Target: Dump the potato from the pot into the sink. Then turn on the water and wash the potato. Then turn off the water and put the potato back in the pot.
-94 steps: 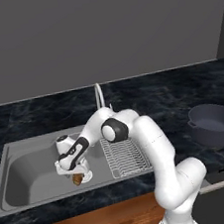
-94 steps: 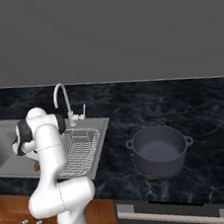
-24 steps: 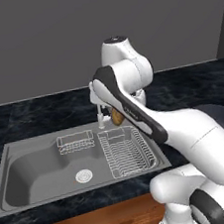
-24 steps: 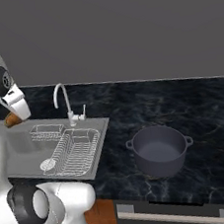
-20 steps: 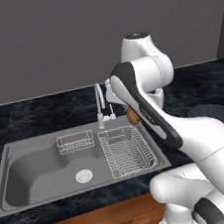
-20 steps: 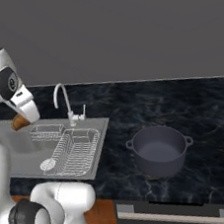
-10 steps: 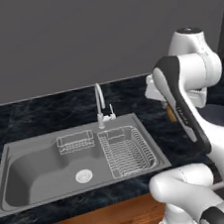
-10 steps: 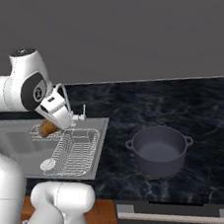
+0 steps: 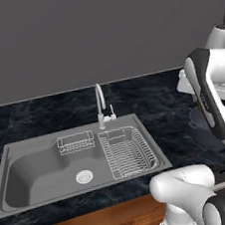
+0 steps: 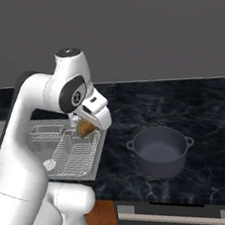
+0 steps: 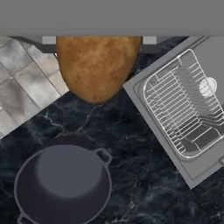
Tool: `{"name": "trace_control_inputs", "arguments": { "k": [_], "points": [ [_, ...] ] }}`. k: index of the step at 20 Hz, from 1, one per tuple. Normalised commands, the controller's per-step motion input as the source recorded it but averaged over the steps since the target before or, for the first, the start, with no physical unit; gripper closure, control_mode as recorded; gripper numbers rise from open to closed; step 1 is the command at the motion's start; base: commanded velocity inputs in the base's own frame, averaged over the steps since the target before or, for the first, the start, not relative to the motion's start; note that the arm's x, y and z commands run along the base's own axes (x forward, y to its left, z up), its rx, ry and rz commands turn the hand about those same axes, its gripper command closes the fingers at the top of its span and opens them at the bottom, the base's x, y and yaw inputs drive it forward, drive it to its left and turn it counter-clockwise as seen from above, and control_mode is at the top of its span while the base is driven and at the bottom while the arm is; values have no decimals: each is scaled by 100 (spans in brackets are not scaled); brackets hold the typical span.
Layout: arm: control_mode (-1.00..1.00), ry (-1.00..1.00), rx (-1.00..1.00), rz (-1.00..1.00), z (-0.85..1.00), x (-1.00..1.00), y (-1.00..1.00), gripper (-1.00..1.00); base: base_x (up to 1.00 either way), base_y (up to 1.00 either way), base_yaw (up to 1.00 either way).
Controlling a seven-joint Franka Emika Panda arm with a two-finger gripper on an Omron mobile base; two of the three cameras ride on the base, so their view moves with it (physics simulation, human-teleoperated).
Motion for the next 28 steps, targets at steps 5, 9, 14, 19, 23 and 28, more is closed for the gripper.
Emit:
{"name": "trace_control_inputs", "arguments": {
  "k": [5,9,14,19,23,28],
  "points": [
    [-100,3,0,-2,0,69,-72,100,0,0,0],
    [-100,9,0,-5,-7,74,-50,100,0,0,0],
    [-100,11,0,-5,-35,66,-39,100,0,0,0],
    [-100,11,0,-6,-51,45,-45,100,0,0,0],
    [-100,10,0,-4,-50,32,-49,100,0,0,0],
    [-100,10,0,-2,-42,25,-39,100,0,0,0]
  ]
}}
